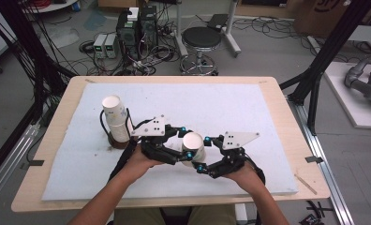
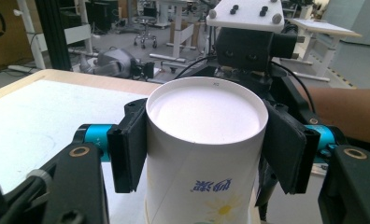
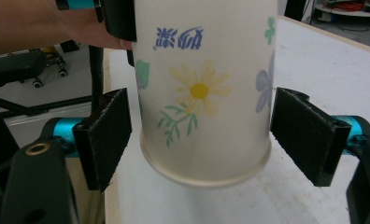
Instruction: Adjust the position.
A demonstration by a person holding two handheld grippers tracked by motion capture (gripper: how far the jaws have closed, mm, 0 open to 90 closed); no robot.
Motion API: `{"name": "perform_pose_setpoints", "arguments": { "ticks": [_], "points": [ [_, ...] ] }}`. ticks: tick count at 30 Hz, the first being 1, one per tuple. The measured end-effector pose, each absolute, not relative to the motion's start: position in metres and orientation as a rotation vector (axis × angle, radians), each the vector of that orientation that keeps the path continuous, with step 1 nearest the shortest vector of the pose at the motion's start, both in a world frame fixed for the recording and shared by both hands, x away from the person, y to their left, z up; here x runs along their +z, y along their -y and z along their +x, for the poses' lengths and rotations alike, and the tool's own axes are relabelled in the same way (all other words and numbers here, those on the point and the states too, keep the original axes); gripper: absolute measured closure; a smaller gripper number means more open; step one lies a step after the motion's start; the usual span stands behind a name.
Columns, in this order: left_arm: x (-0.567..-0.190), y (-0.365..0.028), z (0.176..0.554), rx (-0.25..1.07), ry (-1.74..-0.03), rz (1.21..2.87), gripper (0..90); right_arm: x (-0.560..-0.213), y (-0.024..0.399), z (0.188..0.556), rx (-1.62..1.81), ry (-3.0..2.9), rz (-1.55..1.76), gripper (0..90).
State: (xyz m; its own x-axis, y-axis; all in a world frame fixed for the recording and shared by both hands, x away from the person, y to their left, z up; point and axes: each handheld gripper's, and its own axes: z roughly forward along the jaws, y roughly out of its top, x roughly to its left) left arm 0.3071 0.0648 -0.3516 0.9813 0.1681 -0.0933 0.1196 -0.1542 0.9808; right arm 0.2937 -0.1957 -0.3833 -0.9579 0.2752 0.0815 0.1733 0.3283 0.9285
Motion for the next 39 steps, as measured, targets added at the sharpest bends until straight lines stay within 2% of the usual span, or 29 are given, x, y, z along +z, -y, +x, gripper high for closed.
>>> {"name": "perform_pose_setpoints", "arguments": {
  "ticks": [18,19,21,22,39],
  "points": [
    [-0.356,-0.065,0.306,0.046,-0.225,1.738,35.3,-0.386,0.191,0.296,1.689,-2.505,0.378,33.4],
    [-0.356,-0.064,0.305,0.057,-0.238,1.743,33.9,-0.386,0.191,0.297,1.682,-2.507,0.373,33.4],
    [-0.357,-0.062,0.306,0.052,-0.275,1.761,15.3,-0.385,0.191,0.297,1.683,-2.513,0.376,33.4],
    [-0.358,-0.063,0.306,0.038,-0.282,1.764,9.7,-0.384,0.191,0.297,1.674,-2.519,0.370,33.4],
    [-0.352,-0.077,0.304,0.027,-0.254,1.874,9.9,-0.368,0.189,0.300,1.405,-2.685,0.277,33.4]
  ]
}}
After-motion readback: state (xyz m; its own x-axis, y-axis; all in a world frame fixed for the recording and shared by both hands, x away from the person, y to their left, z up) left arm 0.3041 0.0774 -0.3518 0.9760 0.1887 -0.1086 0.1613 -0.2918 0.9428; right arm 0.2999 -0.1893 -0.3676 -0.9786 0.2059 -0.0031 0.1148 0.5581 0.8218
